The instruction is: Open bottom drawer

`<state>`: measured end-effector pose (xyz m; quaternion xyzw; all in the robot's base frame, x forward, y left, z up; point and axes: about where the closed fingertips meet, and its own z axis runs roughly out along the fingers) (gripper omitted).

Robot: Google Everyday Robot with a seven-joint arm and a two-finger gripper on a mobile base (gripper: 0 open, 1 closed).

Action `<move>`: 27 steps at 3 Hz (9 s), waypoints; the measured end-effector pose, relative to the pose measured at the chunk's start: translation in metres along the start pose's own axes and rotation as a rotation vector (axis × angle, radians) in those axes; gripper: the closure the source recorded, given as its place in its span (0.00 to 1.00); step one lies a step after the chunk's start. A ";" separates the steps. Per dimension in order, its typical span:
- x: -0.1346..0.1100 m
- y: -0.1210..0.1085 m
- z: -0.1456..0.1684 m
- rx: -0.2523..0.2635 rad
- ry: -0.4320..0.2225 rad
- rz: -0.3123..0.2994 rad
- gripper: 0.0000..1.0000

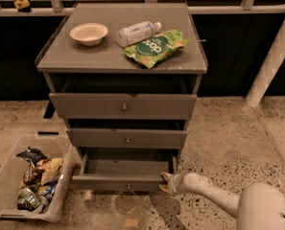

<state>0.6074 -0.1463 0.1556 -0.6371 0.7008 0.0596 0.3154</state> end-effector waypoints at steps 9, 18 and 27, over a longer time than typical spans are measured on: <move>-0.006 0.061 -0.017 -0.002 -0.050 -0.018 1.00; -0.011 0.113 -0.038 -0.016 -0.094 -0.011 1.00; -0.020 0.146 -0.047 -0.048 -0.128 -0.002 0.00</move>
Offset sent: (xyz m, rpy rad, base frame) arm -0.3602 -0.0390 -0.1184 0.0720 -0.0516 0.1102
